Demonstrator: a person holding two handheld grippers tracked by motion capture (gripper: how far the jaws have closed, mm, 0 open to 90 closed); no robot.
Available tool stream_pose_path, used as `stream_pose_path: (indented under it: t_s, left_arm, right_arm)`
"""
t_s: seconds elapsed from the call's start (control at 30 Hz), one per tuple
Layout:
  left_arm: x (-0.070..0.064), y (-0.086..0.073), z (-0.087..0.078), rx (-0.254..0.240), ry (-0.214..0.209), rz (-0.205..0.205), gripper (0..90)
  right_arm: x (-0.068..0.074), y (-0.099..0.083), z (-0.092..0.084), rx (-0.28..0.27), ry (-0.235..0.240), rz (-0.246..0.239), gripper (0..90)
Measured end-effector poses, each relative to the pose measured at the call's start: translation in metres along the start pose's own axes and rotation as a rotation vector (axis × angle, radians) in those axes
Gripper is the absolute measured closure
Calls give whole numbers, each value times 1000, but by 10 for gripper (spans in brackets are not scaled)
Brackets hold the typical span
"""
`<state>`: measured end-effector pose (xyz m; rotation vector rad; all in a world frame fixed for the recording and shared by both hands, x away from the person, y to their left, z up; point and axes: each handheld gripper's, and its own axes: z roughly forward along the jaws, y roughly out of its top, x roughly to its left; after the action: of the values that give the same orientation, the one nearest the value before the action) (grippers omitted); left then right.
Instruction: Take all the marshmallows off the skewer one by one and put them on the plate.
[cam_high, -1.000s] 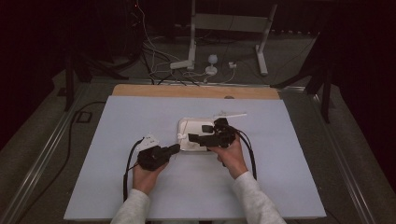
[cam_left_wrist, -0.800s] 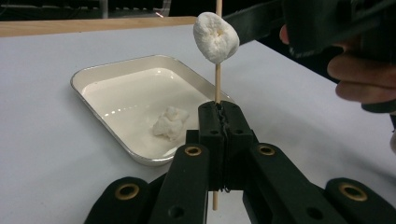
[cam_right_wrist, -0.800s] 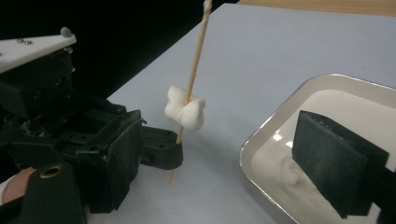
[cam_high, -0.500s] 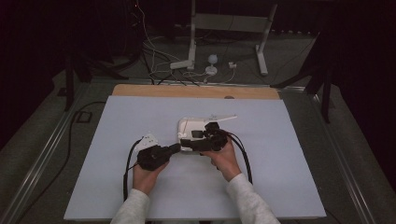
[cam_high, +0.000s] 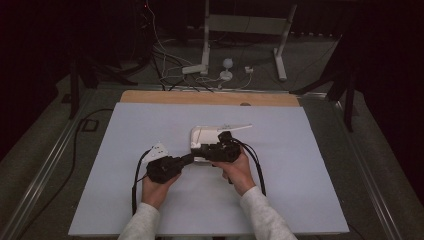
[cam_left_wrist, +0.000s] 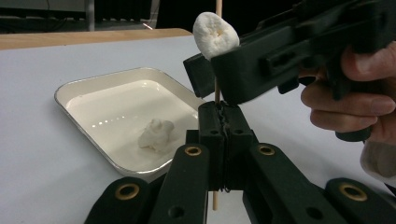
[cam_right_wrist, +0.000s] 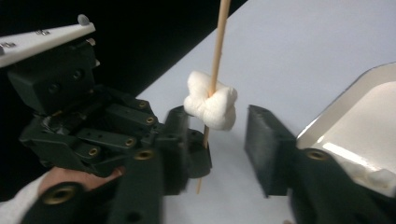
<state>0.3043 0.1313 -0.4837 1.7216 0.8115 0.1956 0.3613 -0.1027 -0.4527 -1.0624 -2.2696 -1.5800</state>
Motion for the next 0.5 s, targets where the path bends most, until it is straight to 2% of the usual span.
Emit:
stream_pose_path:
  t_s: [0.07, 0.17, 0.5]
  left_arm:
    - [0, 0, 0, 1, -1, 2, 900]
    - [0, 0, 0, -4, 1, 3, 900]
    - [-3, 0, 2, 7, 17, 23, 900]
  right_arm:
    - [0, 0, 0, -5, 16, 2, 714]
    - [2, 1, -1, -13, 13, -6, 751]
    - [3, 2, -5, -36, -16, -15, 785]
